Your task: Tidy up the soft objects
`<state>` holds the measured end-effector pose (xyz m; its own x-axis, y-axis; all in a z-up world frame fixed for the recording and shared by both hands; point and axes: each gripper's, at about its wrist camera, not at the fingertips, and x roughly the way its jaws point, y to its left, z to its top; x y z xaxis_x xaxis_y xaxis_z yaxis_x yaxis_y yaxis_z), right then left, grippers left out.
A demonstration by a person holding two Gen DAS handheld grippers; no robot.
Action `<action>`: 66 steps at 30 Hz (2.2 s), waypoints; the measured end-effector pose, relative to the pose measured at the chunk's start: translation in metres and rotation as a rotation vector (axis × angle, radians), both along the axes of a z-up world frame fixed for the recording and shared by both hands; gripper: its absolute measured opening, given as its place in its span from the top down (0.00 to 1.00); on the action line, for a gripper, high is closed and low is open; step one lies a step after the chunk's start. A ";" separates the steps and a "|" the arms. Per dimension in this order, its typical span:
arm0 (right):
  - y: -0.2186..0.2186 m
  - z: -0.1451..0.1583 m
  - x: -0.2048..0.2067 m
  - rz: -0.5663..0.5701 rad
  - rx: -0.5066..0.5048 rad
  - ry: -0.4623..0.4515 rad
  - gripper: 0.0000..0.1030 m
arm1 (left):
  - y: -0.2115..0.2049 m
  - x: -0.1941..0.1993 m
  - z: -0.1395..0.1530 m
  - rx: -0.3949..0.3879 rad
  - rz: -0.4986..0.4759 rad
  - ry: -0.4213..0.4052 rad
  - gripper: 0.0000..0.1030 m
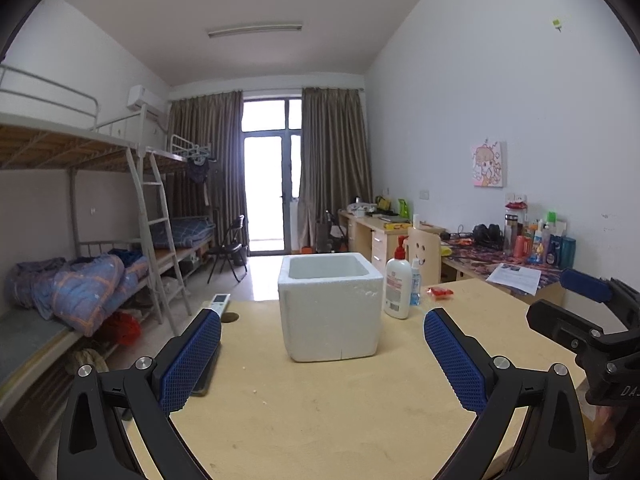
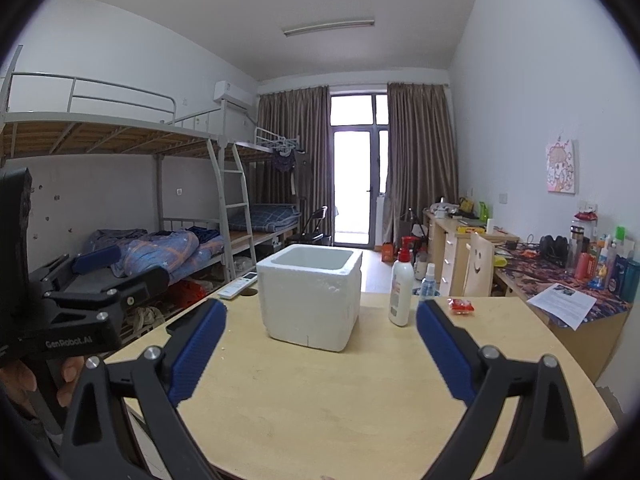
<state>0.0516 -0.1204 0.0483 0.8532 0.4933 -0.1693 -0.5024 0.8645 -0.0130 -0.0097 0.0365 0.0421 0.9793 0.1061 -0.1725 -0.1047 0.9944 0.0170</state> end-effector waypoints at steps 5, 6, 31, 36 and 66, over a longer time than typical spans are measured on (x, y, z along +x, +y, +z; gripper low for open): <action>-0.003 -0.011 0.002 -0.003 0.008 0.021 0.04 | 0.000 -0.011 -0.012 -0.015 0.019 -0.035 0.01; -0.003 -0.013 0.003 0.004 0.008 0.027 0.03 | -0.001 -0.014 -0.014 -0.015 0.027 -0.044 0.01; -0.012 -0.055 -0.009 -0.023 0.023 0.073 0.00 | -0.001 -0.030 -0.066 -0.041 0.072 -0.025 0.01; -0.011 -0.055 -0.016 -0.017 0.020 0.068 0.00 | -0.006 -0.035 -0.069 -0.030 0.065 -0.024 0.01; -0.012 -0.059 -0.014 -0.019 0.018 0.068 0.00 | -0.012 -0.032 -0.068 -0.020 0.068 -0.011 0.01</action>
